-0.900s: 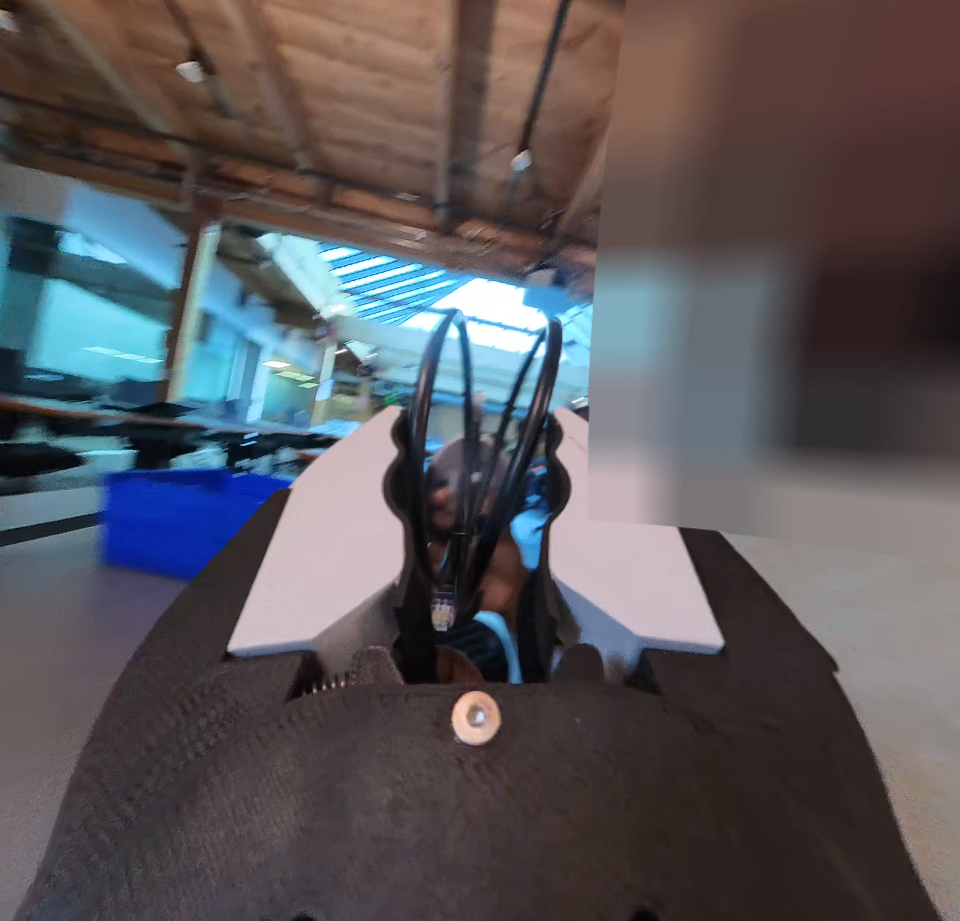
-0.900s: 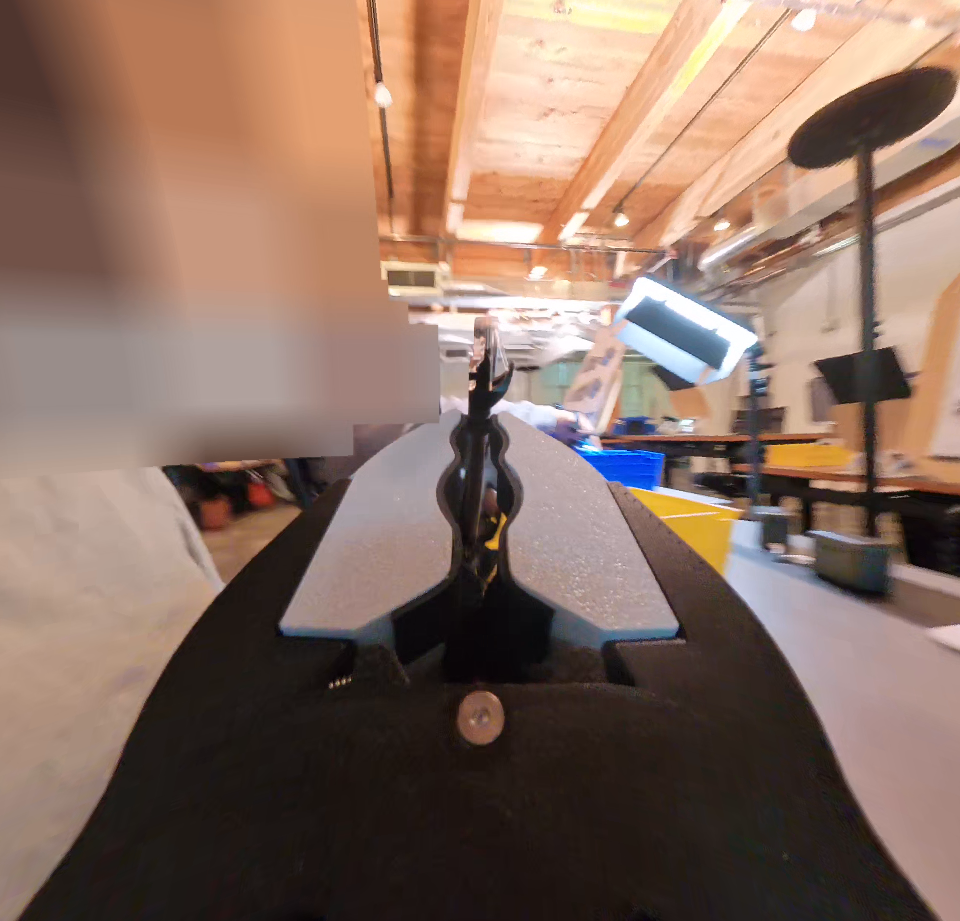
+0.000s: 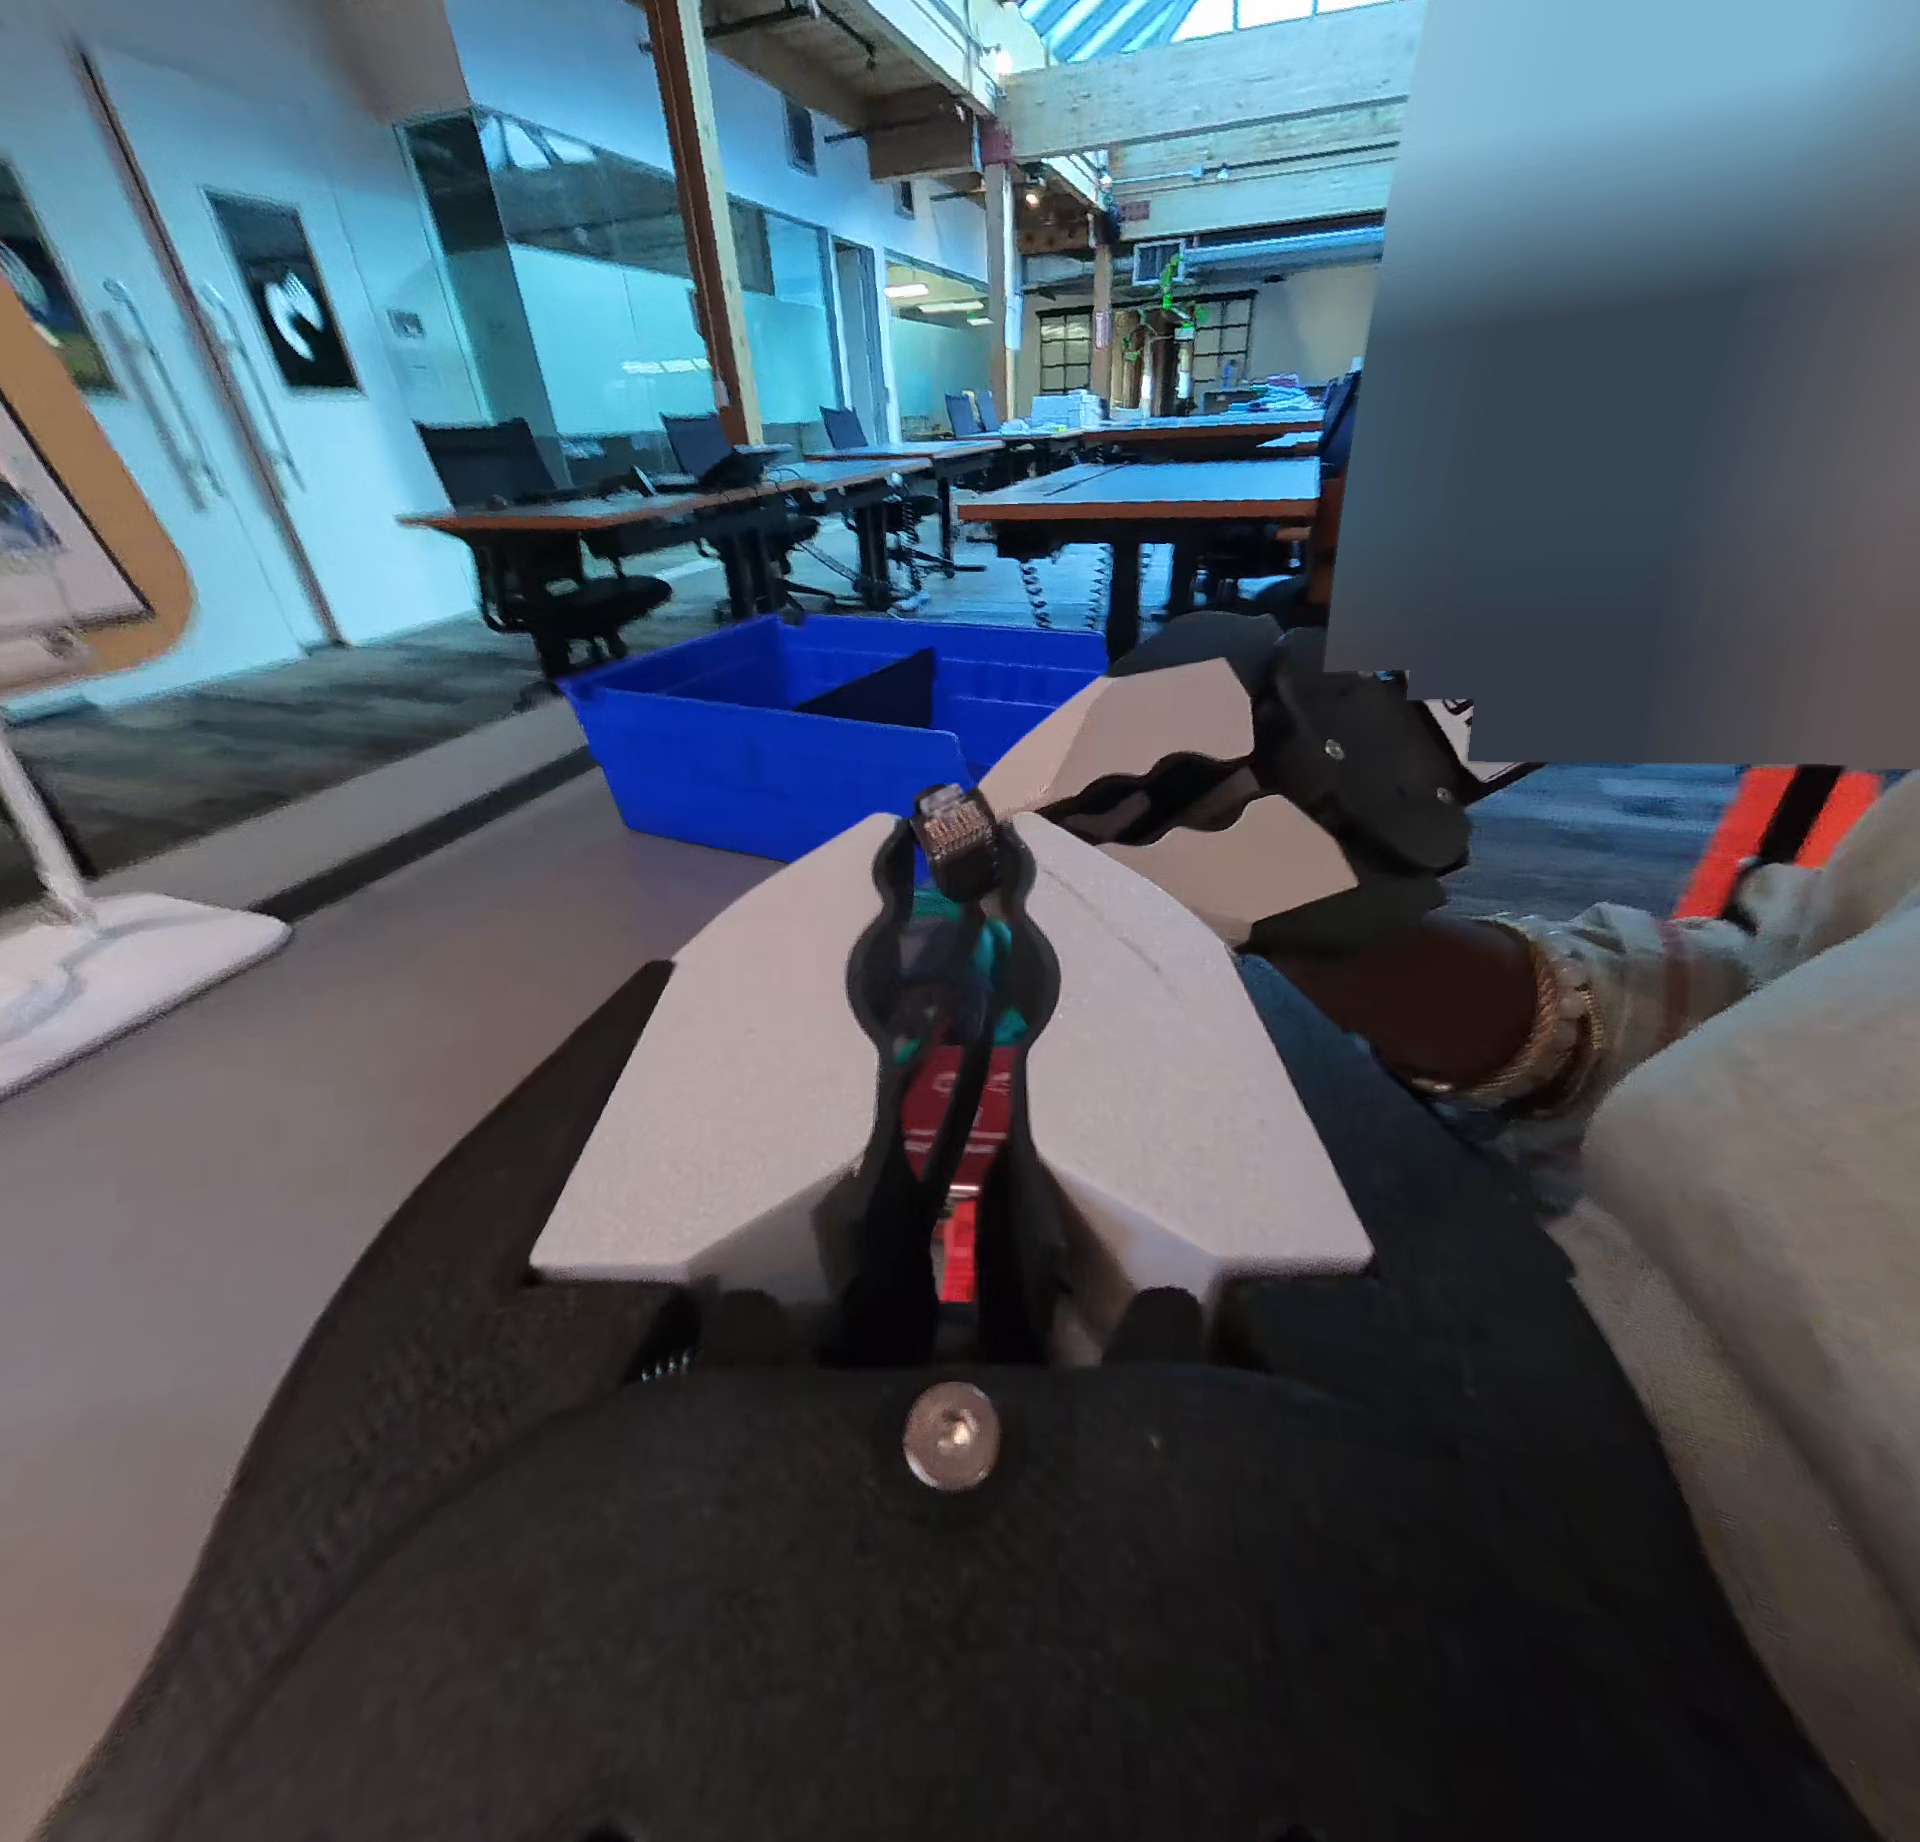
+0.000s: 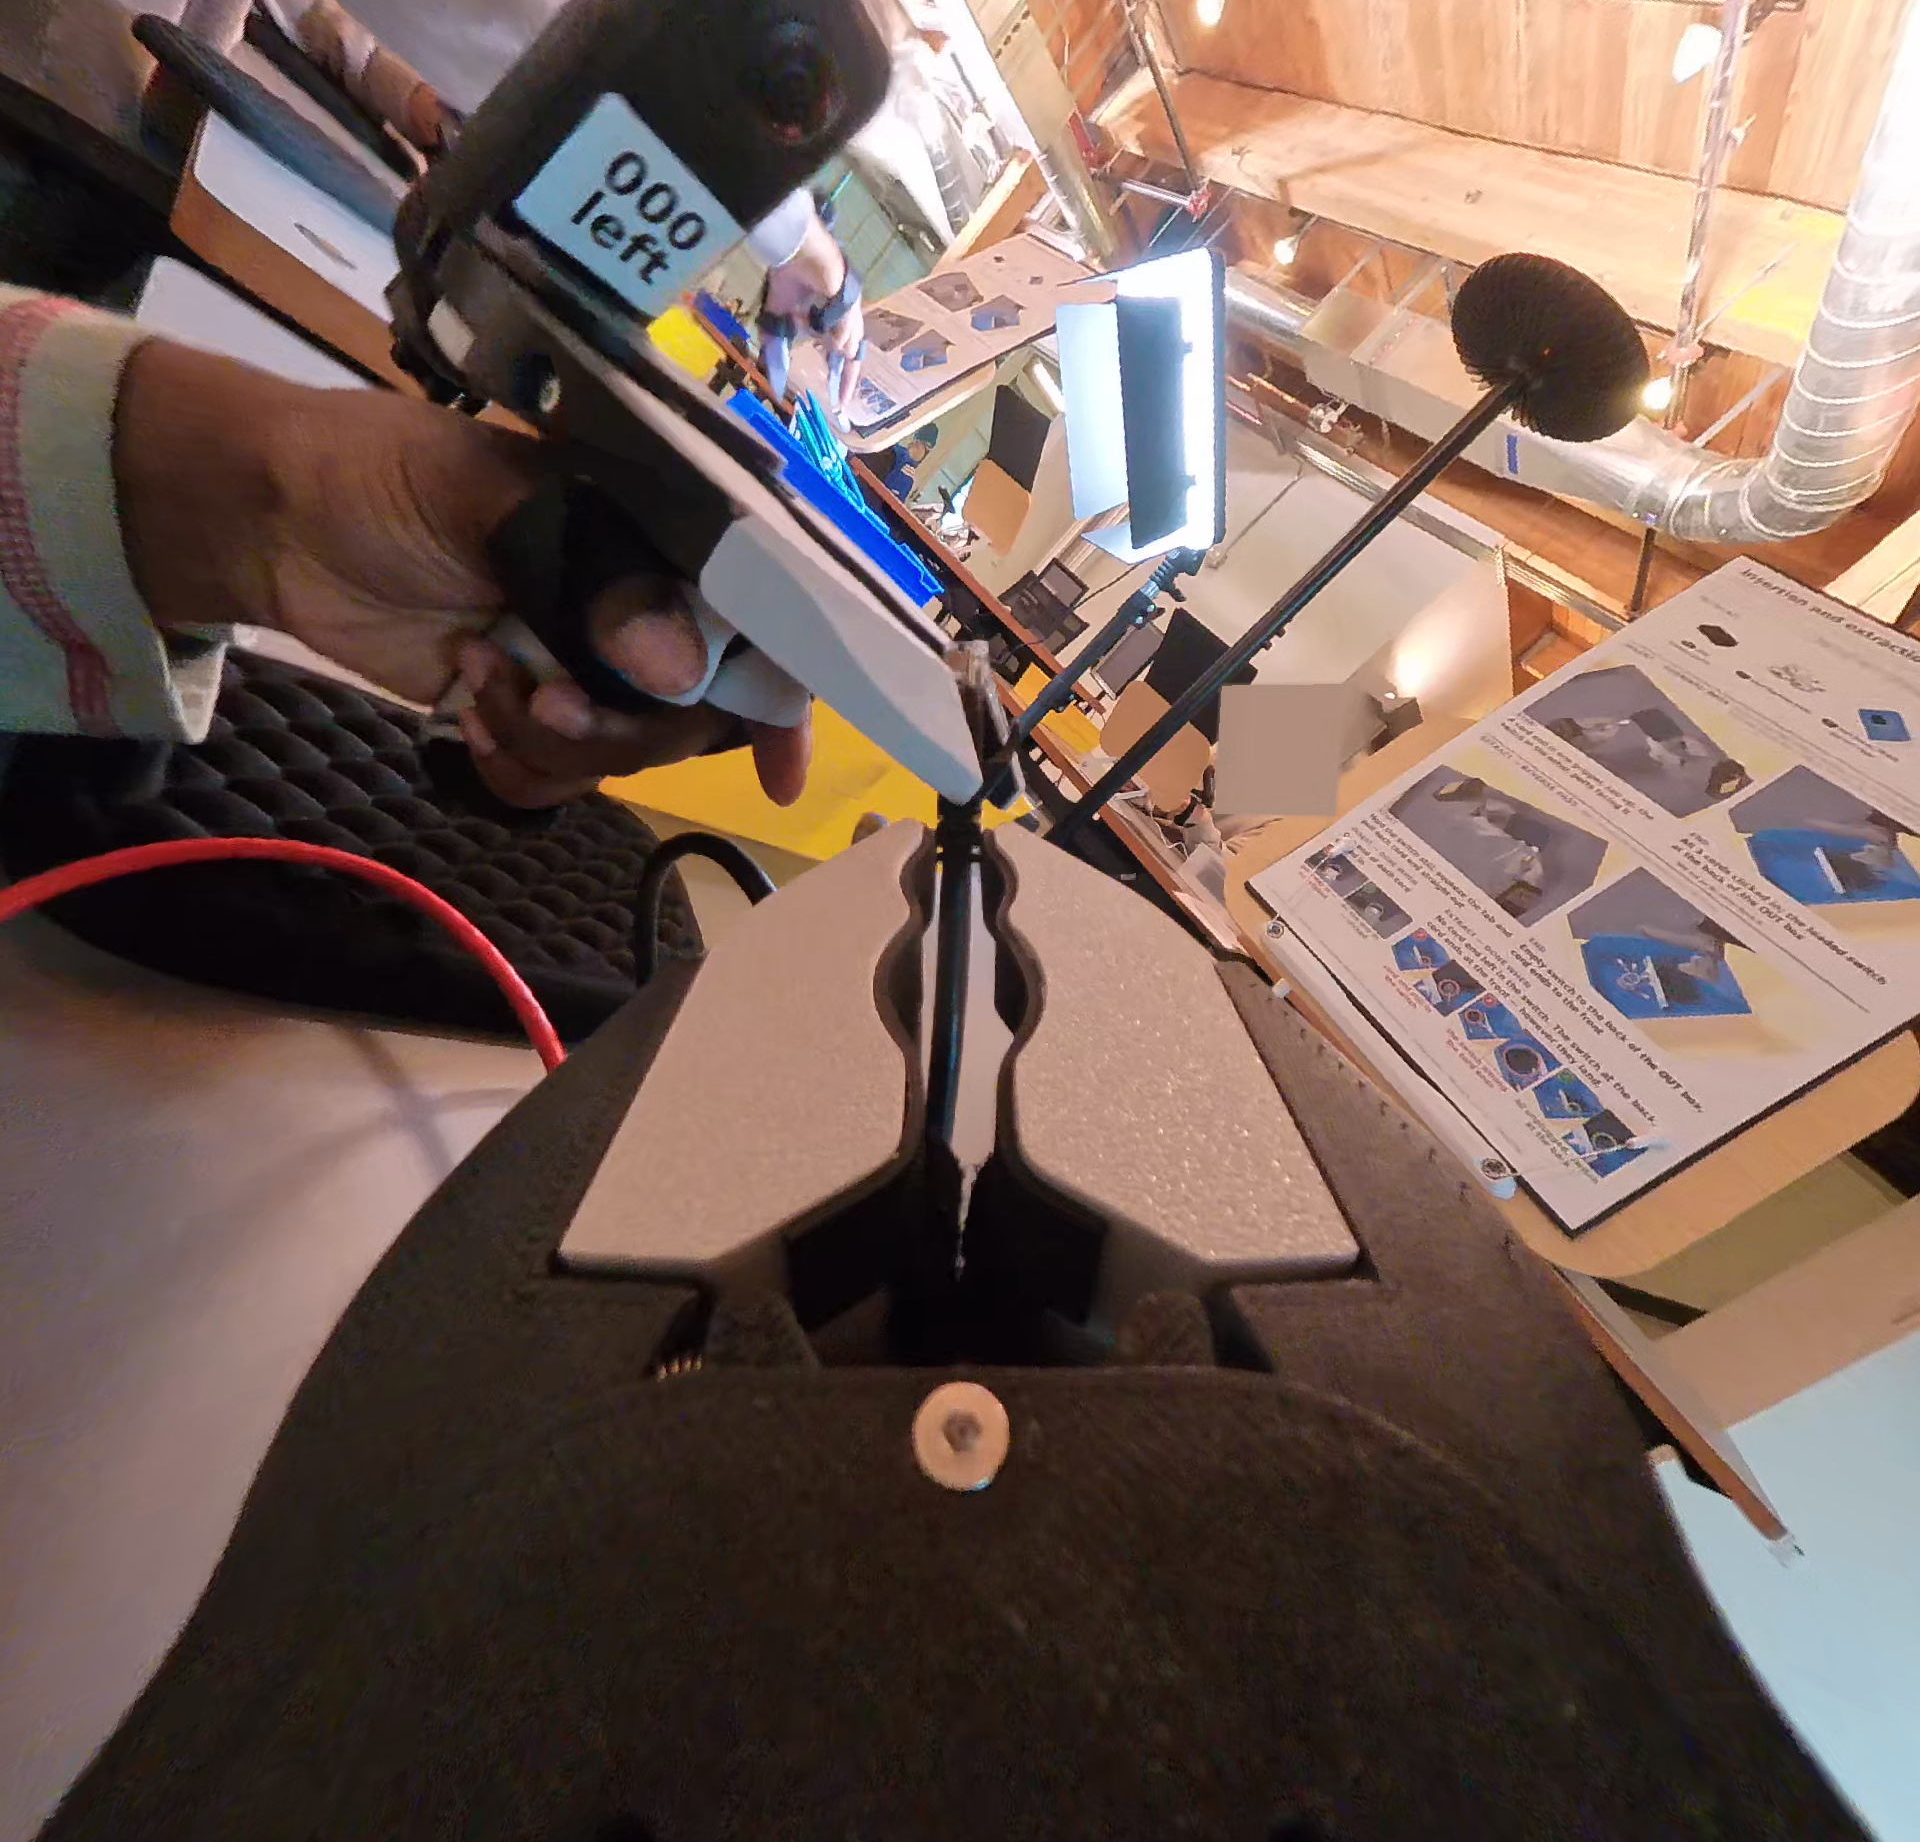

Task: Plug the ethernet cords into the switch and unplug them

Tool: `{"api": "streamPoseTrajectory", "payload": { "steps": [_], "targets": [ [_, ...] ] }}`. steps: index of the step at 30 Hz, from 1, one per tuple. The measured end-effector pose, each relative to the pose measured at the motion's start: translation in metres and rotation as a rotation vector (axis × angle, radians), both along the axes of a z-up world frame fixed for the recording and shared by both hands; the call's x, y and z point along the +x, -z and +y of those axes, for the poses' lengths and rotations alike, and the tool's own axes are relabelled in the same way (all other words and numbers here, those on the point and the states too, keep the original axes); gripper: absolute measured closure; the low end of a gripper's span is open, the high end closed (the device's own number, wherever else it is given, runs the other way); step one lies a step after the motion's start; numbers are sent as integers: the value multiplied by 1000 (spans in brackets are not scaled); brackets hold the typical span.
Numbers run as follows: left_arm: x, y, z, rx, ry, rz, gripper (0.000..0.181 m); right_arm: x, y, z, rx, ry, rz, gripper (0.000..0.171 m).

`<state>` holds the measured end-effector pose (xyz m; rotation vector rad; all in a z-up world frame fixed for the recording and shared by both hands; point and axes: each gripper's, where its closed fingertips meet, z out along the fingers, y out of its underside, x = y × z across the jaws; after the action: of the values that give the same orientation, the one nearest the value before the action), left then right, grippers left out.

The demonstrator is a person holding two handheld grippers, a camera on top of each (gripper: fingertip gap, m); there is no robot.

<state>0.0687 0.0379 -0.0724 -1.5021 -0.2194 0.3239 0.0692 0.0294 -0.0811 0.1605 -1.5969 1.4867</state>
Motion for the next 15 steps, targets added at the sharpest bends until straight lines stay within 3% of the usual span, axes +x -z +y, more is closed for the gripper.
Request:
{"api": "streamPoseTrajectory", "payload": {
  "steps": [3, 8, 12, 15],
  "targets": [
    [-12, -10, -11, -37, -220, 223, 166, 1, -13, 6, -132, -52, -79, 158],
    [-32, -21, -36, -331, -764, 735, 167, 6, -39, 8, -385, -171, -373, 144],
    [-32, -20, -33, -392, -869, 840, 167, 10, -34, -15, -374, -175, -465, 141],
    [-32, -17, -31, -443, -884, 881, 167, 2, -27, -20, -265, -40, -380, 139]
  ]
}}
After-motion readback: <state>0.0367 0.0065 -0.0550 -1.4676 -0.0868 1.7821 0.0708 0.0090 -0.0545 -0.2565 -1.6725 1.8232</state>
